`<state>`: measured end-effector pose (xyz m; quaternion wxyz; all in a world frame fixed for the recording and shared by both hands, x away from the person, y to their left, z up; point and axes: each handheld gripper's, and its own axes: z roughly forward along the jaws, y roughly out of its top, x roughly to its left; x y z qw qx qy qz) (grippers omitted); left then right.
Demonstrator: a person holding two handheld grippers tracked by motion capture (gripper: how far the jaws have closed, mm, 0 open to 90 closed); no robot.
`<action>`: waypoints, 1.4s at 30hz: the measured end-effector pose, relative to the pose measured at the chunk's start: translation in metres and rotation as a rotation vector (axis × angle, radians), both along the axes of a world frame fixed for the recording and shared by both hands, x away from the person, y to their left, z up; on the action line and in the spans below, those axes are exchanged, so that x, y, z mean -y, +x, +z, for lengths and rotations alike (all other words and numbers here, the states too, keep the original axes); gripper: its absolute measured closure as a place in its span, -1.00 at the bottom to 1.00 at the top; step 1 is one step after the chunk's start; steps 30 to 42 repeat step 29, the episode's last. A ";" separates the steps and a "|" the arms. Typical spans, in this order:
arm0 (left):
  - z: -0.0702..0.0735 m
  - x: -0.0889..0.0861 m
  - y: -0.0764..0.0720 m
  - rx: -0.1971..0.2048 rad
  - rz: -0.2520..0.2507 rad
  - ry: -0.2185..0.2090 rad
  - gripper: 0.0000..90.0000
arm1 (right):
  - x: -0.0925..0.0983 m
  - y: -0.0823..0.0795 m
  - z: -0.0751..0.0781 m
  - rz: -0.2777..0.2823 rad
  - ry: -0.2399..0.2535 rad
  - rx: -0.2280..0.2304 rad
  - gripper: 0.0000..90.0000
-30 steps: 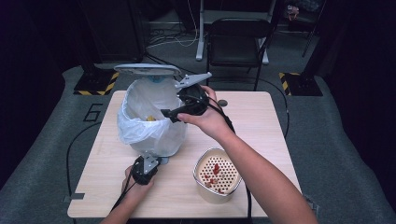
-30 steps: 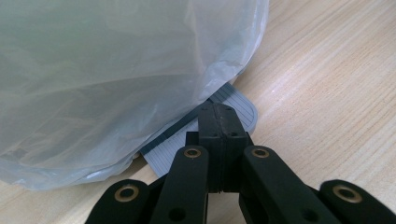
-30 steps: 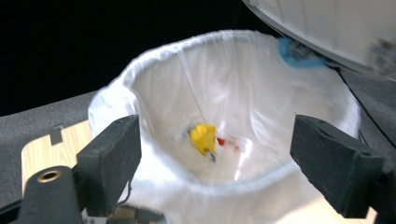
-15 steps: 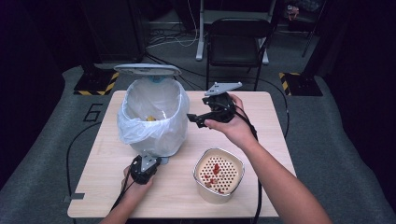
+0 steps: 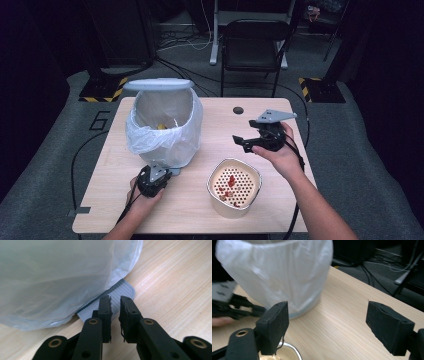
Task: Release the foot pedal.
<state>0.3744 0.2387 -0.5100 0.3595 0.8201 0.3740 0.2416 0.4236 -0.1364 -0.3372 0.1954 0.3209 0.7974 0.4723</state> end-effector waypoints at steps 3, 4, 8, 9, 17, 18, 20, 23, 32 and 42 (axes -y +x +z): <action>0.007 0.000 -0.003 -0.037 -0.009 -0.029 0.53 | 0.012 -0.004 -0.011 -0.026 -0.018 0.004 -0.59; 0.008 0.001 -0.006 -0.043 -0.022 -0.029 0.48 | 0.017 -0.004 -0.016 -0.038 -0.013 -0.003 -0.59; 0.015 -0.002 -0.014 -0.025 -0.036 -0.043 0.29 | 0.032 -0.007 -0.030 -0.081 0.004 -0.025 -0.58; 0.017 -0.005 -0.015 -0.032 -0.039 -0.050 0.25 | 0.036 -0.007 -0.035 -0.094 0.000 -0.024 -0.58; 0.023 -0.027 -0.023 -0.063 -0.027 -0.063 0.04 | 0.057 -0.012 -0.059 -0.158 -0.003 -0.048 -0.56; 0.023 -0.029 -0.023 -0.059 -0.025 -0.059 0.02 | 0.061 -0.012 -0.063 -0.167 0.005 -0.052 -0.56; 0.021 -0.035 -0.024 -0.061 0.002 -0.060 -0.02 | 0.064 -0.013 -0.066 -0.179 0.009 -0.055 -0.56; 0.019 -0.049 -0.023 -0.059 0.024 -0.045 -0.05 | 0.070 -0.017 -0.078 -0.218 -0.005 -0.053 -0.56; 0.009 -0.072 -0.018 -0.064 0.106 -0.069 -0.19 | 0.083 -0.025 -0.109 -0.289 -0.005 -0.081 -0.54; 0.009 -0.072 -0.018 -0.064 0.106 -0.069 -0.19 | 0.083 -0.025 -0.109 -0.289 -0.005 -0.081 -0.54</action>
